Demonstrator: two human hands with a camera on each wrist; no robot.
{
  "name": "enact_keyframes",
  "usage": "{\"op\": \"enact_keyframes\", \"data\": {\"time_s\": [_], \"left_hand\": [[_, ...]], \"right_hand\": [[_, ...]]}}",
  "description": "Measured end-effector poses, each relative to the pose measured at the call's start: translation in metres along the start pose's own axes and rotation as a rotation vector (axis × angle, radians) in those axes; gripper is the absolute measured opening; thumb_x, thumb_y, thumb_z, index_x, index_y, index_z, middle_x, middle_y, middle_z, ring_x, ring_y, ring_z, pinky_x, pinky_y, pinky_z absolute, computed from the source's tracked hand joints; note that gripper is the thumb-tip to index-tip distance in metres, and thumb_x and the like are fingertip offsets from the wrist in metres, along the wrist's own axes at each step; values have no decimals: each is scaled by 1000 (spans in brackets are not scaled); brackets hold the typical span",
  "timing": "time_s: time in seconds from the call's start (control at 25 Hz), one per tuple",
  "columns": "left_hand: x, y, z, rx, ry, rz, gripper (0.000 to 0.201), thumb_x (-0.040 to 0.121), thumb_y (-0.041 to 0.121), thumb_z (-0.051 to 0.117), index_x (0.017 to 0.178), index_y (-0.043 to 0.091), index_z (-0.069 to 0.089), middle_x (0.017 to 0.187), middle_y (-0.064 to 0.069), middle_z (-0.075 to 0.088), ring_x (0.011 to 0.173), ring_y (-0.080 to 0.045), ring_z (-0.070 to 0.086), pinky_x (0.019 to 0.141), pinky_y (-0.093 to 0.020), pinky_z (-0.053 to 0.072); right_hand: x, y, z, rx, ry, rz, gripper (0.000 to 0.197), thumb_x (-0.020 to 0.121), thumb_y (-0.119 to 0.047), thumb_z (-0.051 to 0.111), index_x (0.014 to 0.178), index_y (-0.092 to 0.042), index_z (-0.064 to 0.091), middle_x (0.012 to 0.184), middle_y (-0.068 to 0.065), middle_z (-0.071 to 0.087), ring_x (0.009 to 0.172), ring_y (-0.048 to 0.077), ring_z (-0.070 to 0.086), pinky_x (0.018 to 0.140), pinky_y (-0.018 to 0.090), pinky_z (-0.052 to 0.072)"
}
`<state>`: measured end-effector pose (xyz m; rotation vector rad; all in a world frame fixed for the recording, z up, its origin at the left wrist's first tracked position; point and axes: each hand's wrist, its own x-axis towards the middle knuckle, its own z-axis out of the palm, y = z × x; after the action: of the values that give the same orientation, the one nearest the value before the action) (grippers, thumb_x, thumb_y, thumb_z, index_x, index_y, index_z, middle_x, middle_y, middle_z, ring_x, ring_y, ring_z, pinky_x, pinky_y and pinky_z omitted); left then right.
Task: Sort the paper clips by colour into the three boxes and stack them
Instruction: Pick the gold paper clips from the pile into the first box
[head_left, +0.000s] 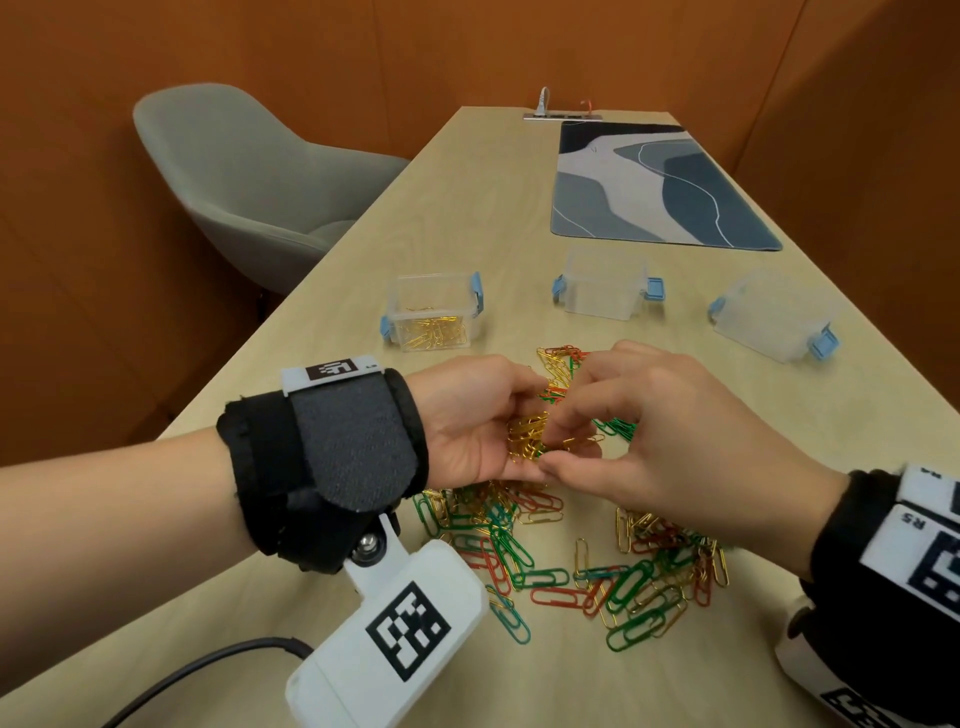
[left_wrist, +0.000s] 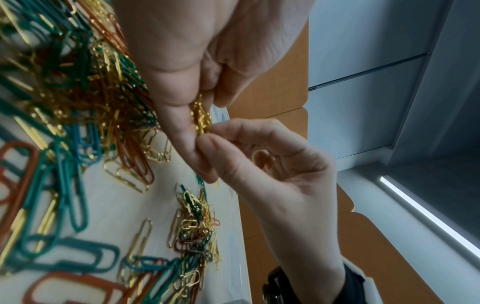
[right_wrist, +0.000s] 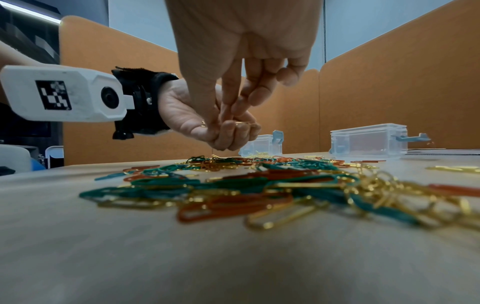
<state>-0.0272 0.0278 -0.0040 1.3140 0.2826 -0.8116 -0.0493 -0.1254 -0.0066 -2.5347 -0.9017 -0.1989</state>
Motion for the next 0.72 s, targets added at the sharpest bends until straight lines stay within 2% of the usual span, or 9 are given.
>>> {"op": "enact_keyframes", "data": {"time_s": [0.12,0.24,0.32,0.4,0.48,0.56,0.6,0.68,0.72], "left_hand": [[1,0,0,-30,17,27,29,100,17,33,116,-1,50,88,-13,65,61,-19,67,51,-30,58],[0,0,-2,-40,16,19,28,100,15,35,108,-3,54,83,-15,65,61,-23,67,57,-34,58],[-1,-1,-4,-27,4,13,29,100,15,34,99,-4,56,76,-17,65,63,-26,67,59,-32,58],[-1,-2,-6,11,-13,4,36,100,18,34,89,-5,60,73,-18,66,61,-26,68,59,-30,58],[1,-2,-8,57,-15,-8,42,99,23,34,81,-3,62,68,-16,66,56,-22,67,57,-27,57],[1,-1,-10,119,-16,-46,43,99,30,35,80,2,62,65,-10,64,51,-16,63,49,-22,55],[1,1,-10,182,-26,-71,41,98,34,36,78,7,60,62,-5,60,46,-12,59,41,-17,51],[1,5,-13,376,-66,-121,38,96,38,39,68,16,51,54,4,47,36,-4,41,29,-11,30],[0,8,-15,487,-84,-148,38,96,38,40,64,18,45,50,7,39,33,-2,31,27,-10,20]], "right_hand": [[-1,1,0,-44,57,-60,26,73,-44,53,73,-27,73,69,-12,58,70,10,51,64,33,46],[-1,3,0,15,146,-62,19,79,-32,58,79,-24,75,74,-9,61,71,12,55,62,34,48],[0,4,1,41,173,-77,21,82,-32,55,83,-22,74,76,-9,60,70,10,55,60,35,50],[1,5,1,57,200,-72,21,86,-31,53,84,-21,71,77,-10,57,70,7,53,61,31,49],[1,4,1,85,222,-29,15,87,-27,52,84,-21,66,76,-12,54,70,5,50,64,26,44],[1,1,0,111,221,40,13,87,-27,48,82,-23,59,75,-13,53,71,7,48,65,25,41],[1,0,1,108,206,83,14,88,-28,45,80,-23,56,74,-13,52,70,9,48,64,26,41],[-1,1,0,44,127,214,18,87,-29,41,73,-22,49,71,-9,50,68,12,48,62,30,38],[-2,3,-1,-31,52,302,18,85,-30,42,71,-20,48,71,-7,51,69,14,49,62,31,36]]}}
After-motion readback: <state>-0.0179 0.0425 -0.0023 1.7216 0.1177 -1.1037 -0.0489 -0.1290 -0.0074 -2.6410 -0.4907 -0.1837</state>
